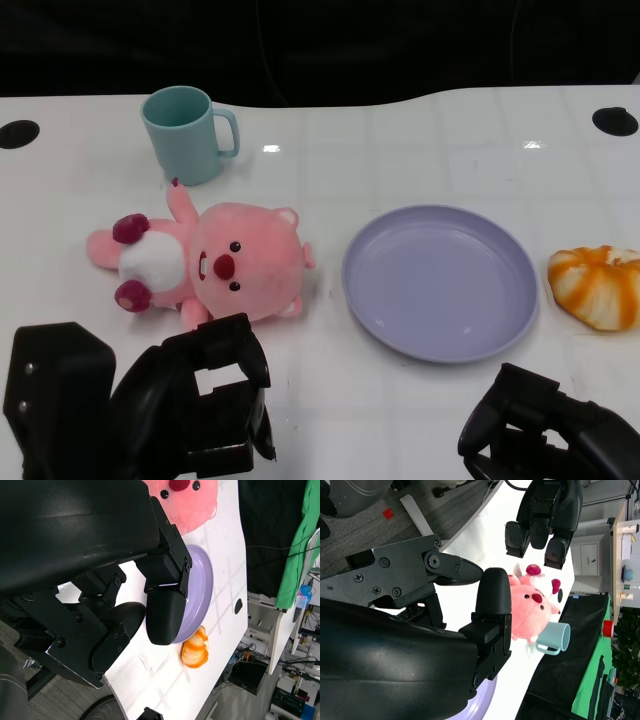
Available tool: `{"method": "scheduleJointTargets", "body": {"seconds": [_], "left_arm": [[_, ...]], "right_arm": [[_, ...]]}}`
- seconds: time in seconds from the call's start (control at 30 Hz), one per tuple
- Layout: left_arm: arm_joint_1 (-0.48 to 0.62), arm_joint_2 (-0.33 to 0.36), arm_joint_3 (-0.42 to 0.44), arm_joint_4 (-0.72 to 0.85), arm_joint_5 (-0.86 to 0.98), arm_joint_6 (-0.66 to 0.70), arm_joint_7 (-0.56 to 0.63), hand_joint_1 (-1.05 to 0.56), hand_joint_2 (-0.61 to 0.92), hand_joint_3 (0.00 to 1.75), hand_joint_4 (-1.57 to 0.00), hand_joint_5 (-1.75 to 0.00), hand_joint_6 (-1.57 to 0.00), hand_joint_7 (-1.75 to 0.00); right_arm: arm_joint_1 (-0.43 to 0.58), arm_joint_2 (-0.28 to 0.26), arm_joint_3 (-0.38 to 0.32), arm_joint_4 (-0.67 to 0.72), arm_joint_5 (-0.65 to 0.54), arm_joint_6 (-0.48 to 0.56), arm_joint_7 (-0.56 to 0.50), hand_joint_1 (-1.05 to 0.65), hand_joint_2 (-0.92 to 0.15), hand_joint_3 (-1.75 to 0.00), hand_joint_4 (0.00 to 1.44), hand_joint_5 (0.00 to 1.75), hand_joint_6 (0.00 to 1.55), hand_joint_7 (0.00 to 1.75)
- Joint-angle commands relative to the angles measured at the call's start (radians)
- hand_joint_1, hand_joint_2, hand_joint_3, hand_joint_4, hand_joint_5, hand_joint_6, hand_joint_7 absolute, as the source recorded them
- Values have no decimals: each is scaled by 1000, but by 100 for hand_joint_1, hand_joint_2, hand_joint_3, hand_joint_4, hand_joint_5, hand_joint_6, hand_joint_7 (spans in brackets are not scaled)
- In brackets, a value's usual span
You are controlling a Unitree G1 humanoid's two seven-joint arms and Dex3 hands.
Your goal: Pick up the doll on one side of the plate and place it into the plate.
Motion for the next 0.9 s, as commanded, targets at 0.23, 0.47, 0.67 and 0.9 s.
{"method": "scheduleJointTargets", "body": {"seconds": [0.23, 0.47, 0.67, 0.9], "left_arm": [[12, 13, 4, 6, 3, -20, -5, -7, 39, 147, -93, -175, -82, -168], [16, 8, 3, 6, -2, -21, -3, -7, 39, 147, -93, -175, -83, -167], [18, 8, 3, 6, -1, -25, -1, -6, 39, 148, -92, -175, -83, -167], [24, 9, 1, 15, 13, -70, -9, -5, 40, 149, -91, -175, -82, -165]], "right_arm": [[4, -8, -2, 4, -16, -21, 3, -17, -87, -66, 65, 175, 41, 168], [9, -6, -3, 4, -15, -24, 3, -18, -86, -66, 65, 175, 41, 168], [10, -2, 0, 4, -11, -19, 2, -17, -86, -67, 65, 175, 42, 168], [13, 1, 3, 7, -14, -22, 1, -17, -86, -68, 66, 175, 42, 169]]}}
